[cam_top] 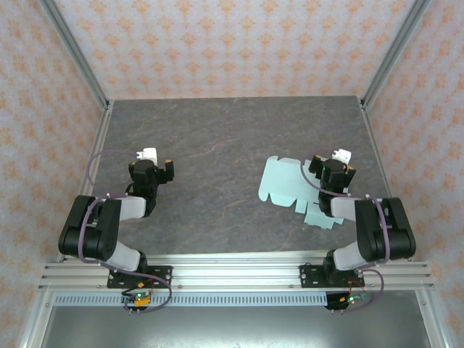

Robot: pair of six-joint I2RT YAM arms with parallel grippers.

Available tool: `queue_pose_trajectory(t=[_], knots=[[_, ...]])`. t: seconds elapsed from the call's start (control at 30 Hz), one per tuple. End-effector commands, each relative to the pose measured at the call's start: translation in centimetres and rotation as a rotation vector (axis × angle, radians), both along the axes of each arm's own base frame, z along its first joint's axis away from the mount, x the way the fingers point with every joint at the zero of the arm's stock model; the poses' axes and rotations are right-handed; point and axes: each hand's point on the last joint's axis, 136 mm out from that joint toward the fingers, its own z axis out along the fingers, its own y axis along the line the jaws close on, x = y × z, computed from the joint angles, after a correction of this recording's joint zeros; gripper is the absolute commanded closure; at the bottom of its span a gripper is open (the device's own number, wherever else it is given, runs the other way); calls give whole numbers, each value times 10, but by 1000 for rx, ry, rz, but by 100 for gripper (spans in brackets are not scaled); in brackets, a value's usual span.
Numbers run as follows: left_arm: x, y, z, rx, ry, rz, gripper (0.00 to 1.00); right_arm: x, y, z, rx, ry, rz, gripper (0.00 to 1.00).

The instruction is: Fold the paper box

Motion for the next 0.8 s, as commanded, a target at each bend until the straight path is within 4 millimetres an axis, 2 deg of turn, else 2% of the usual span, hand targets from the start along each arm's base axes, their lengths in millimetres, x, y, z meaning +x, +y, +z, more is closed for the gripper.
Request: queue_pose_trajectory(t=[0.0, 0.1, 0.17, 0.3, 0.37, 0.43, 0.53, 0.63, 0.73, 0.77], knots=[[-2, 8, 55, 31, -67, 94, 0, -18, -25, 45, 42, -34, -179, 1], [-17, 6, 91, -107, -179, 149, 0, -38, -37, 75, 130, -67, -298, 1], [-28, 6, 100, -237, -177, 218, 0, -51, -40, 72, 241, -63, -383, 1], [-47, 13, 95, -446, -92, 413, 0, -48, -14, 27, 392, 117, -315, 1], [-47, 4, 86, -463, -2, 384, 0, -46, -3, 0, 435, 195, -285, 1], [-41, -14, 84, -497, 54, 287, 0, -46, 8, -22, 488, 246, -260, 1], [-40, -34, 84, -548, 84, 185, 0, -34, 42, -44, 527, 313, -124, 1], [-47, -30, 83, -542, 96, 207, 0, -21, 85, -59, 516, 422, 12, 1], [-52, -28, 81, -537, 114, 223, 0, -10, 148, -71, 551, 495, 182, 1], [-51, -29, 78, -542, 122, 220, 0, -7, 175, -74, 557, 516, 245, 1]])
